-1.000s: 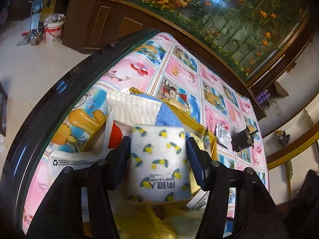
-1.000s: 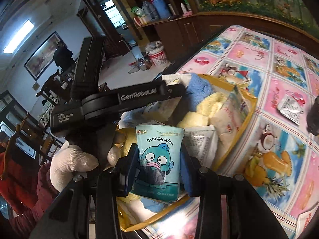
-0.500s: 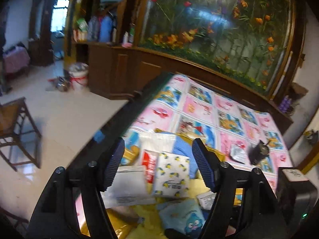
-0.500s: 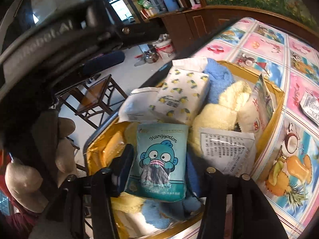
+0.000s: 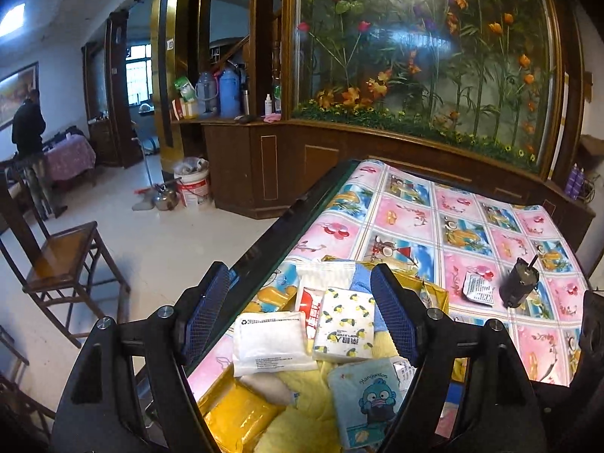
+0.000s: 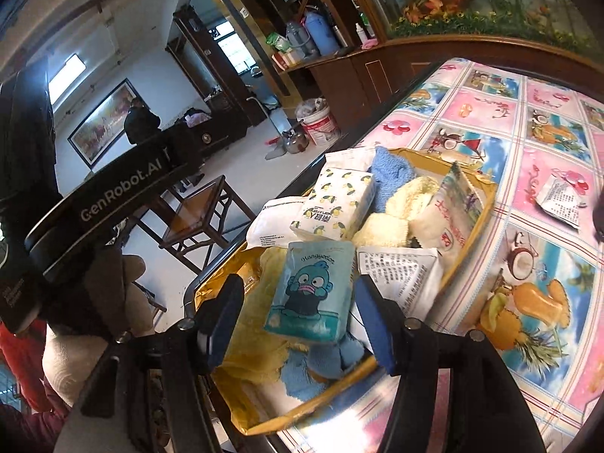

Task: Organize soft objects
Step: 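Release both tissue packs into the box and move tools back over tablecloth, then grasp clear-window white packet with left tool while right tool grasps white red-print bag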

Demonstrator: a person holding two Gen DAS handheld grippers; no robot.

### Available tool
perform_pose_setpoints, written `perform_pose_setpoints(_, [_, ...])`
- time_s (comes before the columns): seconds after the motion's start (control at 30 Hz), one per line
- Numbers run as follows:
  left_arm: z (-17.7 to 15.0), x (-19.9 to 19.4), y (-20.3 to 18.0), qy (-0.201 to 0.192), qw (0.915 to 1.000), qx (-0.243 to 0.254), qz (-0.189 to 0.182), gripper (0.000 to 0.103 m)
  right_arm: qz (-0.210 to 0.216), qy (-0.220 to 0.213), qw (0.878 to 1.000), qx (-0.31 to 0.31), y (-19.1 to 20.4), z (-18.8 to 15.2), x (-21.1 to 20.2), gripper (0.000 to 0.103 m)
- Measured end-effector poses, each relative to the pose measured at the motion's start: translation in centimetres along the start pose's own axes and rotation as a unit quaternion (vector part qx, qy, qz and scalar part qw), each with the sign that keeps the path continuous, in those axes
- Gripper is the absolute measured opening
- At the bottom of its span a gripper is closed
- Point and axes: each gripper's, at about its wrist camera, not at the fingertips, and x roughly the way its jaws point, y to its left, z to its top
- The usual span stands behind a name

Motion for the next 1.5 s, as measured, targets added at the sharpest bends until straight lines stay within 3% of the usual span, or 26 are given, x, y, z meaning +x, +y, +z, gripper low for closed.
perform_pose_setpoints(0.5, [-0.8, -2.4, -4.1, 0.004, 0.9990, 0.045, -0.006, 0.079, -0.022, -0.035, 0.998, 0.039, -3.1, -2.3, -3.9, 0.061])
perform_pose_setpoints(0.67, [-1.1, -2.8, -6.0, 0.021, 0.9971, 0.055, -0.049, 0.079, -0.042, -0.050, 0.996, 0.068, -6.1, -3.6, -6.5, 0.061])
perform_pose_setpoints(0.8, [-1.7, -3.3, -7.2, 0.034, 0.9929, 0.053, -0.101, 0.079, -0.097, -0.083, 0.987, 0.097, -10.0, -4.4, -10.9, 0.061])
perform_pose_setpoints(0.9, [-2.5, -3.1, -8.6, 0.049, 0.9885, 0.052, -0.133, 0.079, -0.162, -0.110, 0.971, 0.141, -13.9, -4.8, -14.9, 0.061])
perform_pose_setpoints(1.03, [-3.7, -2.4, -10.7, 0.077, 0.9806, 0.063, -0.169, 0.079, -0.206, -0.113, 0.956, 0.173, -17.6, -5.0, -17.2, 0.063])
perform_pose_setpoints(1.13, [-4.4, -1.9, -11.6, 0.095, 0.9771, 0.065, -0.179, 0.079, -0.204, -0.102, 0.956, 0.186, -18.7, -4.7, -16.9, 0.063])
perform_pose_setpoints(1.27, [-4.9, -0.7, -11.0, 0.117, 0.9741, 0.043, -0.189, 0.079, -0.152, -0.078, 0.970, 0.173, -18.2, -2.3, -14.7, 0.063])
perform_pose_setpoints(1.33, [-5.0, -0.4, -10.5, 0.124, 0.9729, 0.032, -0.192, 0.079, -0.135, -0.061, 0.977, 0.155, -17.5, -0.3, -12.5, 0.063])
perform_pose_setpoints(1.5, [-5.3, -0.5, -8.9, 0.130, 0.9705, 0.020, -0.202, 0.079, -0.144, -0.014, 0.984, 0.107, -15.6, 4.2, -5.8, 0.063])
